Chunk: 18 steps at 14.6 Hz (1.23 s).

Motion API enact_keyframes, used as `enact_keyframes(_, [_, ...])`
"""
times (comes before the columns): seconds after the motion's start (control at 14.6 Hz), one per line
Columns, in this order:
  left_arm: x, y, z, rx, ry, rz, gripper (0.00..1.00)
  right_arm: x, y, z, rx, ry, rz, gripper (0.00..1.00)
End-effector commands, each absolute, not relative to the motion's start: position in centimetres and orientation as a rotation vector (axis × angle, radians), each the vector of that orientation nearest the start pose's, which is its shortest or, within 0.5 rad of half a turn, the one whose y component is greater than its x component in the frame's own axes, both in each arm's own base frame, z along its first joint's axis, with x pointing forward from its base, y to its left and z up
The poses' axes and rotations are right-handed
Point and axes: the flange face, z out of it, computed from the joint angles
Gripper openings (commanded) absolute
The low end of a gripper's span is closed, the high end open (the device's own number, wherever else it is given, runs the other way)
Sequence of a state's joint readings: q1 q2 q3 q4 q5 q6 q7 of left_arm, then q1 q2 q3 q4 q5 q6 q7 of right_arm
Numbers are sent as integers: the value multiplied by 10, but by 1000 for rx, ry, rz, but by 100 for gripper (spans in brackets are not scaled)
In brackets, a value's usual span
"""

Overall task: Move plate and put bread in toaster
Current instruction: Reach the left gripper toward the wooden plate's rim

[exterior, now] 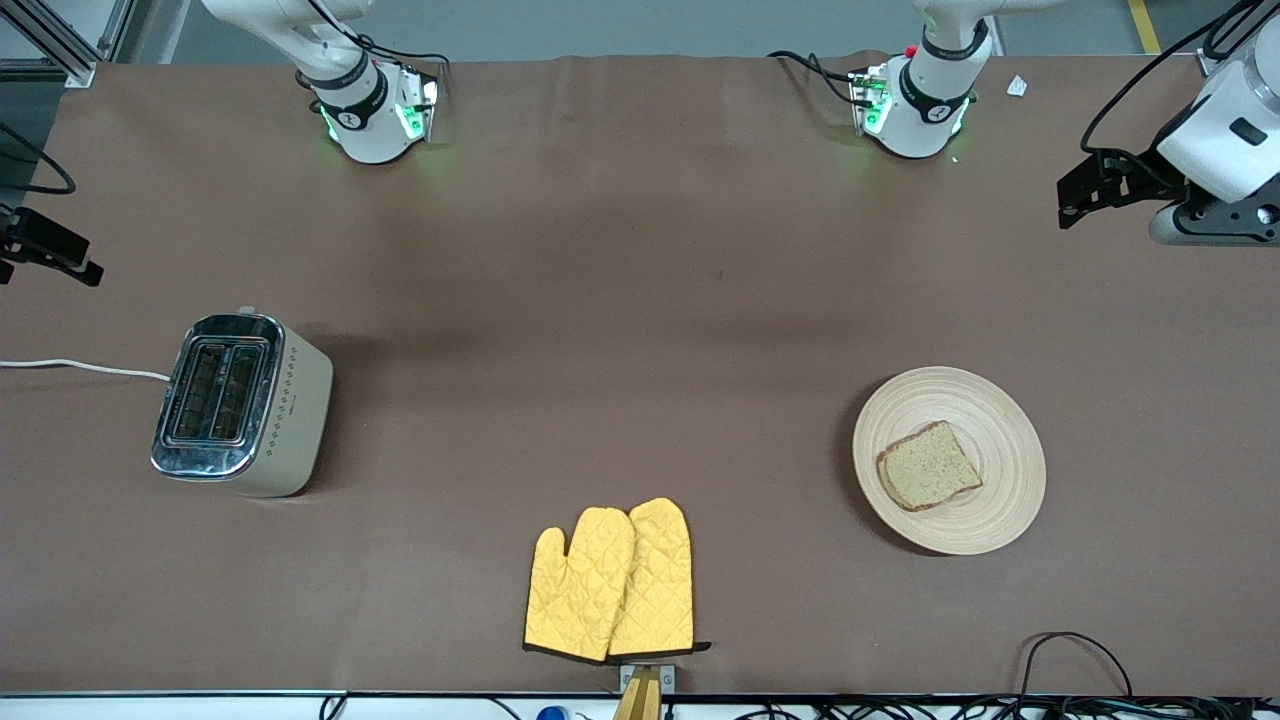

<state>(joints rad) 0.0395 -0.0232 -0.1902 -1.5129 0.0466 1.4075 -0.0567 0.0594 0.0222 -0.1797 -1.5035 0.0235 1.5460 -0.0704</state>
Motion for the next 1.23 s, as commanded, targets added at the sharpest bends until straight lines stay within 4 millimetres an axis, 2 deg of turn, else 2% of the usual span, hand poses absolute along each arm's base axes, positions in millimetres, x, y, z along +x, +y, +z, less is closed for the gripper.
enact_keyframes(0.0, [525, -72, 656, -3059, 126, 127, 100, 553, -61, 643, -3115, 79, -33, 100])
enact_keyframes(0.14, [532, -69, 655, -3068, 130, 125, 100, 553, -61, 643, -3117, 77, -32, 100])
enact_keyframes(0.27, [552, -63, 635, -3084, 135, 172, 100, 553, -61, 643, -3115, 77, -33, 100])
enact_keyframes(0.41, [580, -36, 603, -3135, 71, 250, 100, 553, -61, 643, -3117, 77, -30, 100])
enact_keyframes(0.62, [621, 17, 541, -3251, -42, 281, 100, 553, -61, 642, -3115, 77, -28, 100])
enact_keyframes(0.75, [639, 36, 491, -3294, -56, 328, 100, 553, -61, 643, -3115, 79, -30, 100])
enact_keyframes(0.82, [648, 54, 464, -3314, -110, 339, 100, 553, -61, 643, -3115, 77, -30, 100])
enact_keyframes(0.89, [653, 67, 438, -3346, -131, 349, 100, 553, -61, 642, -3115, 77, -28, 100])
enact_keyframes(1.09, [667, 130, 355, -3567, -73, 286, 100, 553, -61, 643, -3117, 80, -30, 100])
enact_keyframes(1.16, [669, 142, 329, -3608, -68, 263, 100, 553, -61, 643, -3115, 79, -30, 100])
